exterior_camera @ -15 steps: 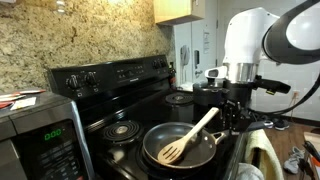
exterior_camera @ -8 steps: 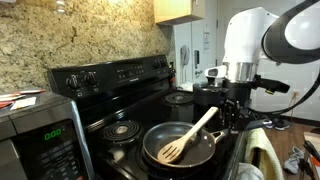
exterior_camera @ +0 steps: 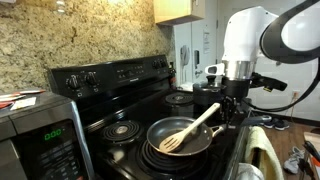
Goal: Move the pan to the left front plate of the stove
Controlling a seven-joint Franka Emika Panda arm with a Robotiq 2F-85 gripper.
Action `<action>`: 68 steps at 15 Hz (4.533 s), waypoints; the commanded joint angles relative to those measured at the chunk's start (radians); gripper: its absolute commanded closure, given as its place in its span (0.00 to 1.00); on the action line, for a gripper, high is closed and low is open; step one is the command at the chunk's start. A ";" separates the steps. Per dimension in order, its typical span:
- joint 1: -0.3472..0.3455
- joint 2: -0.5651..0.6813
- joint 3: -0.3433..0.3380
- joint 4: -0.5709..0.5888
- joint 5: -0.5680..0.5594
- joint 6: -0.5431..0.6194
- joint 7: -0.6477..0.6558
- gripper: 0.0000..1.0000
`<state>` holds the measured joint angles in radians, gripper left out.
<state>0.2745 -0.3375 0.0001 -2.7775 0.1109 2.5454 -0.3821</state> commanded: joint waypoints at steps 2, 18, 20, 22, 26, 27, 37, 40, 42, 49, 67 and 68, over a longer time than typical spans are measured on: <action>0.001 -0.021 0.001 0.011 0.013 -0.018 -0.030 0.93; 0.037 0.015 -0.033 0.020 0.053 0.011 -0.189 0.93; 0.048 0.021 -0.047 0.027 0.069 0.006 -0.241 0.93; 0.061 0.026 -0.057 0.037 0.083 -0.007 -0.312 0.93; 0.055 0.039 -0.049 0.041 0.083 0.000 -0.360 0.93; 0.056 0.042 -0.050 0.042 0.088 -0.004 -0.373 0.93; 0.039 0.090 -0.043 0.055 0.070 0.048 -0.394 0.93; 0.025 0.103 -0.036 0.077 0.052 0.037 -0.399 0.93; 0.012 0.107 -0.030 0.091 0.034 0.031 -0.391 0.93; -0.017 0.128 -0.024 0.115 0.023 0.030 -0.387 0.93; -0.030 0.106 -0.017 0.132 0.019 0.012 -0.375 0.04; -0.032 0.104 -0.016 0.132 0.017 0.012 -0.371 0.02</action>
<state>0.2724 -0.2212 -0.0354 -2.6492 0.1465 2.5681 -0.7494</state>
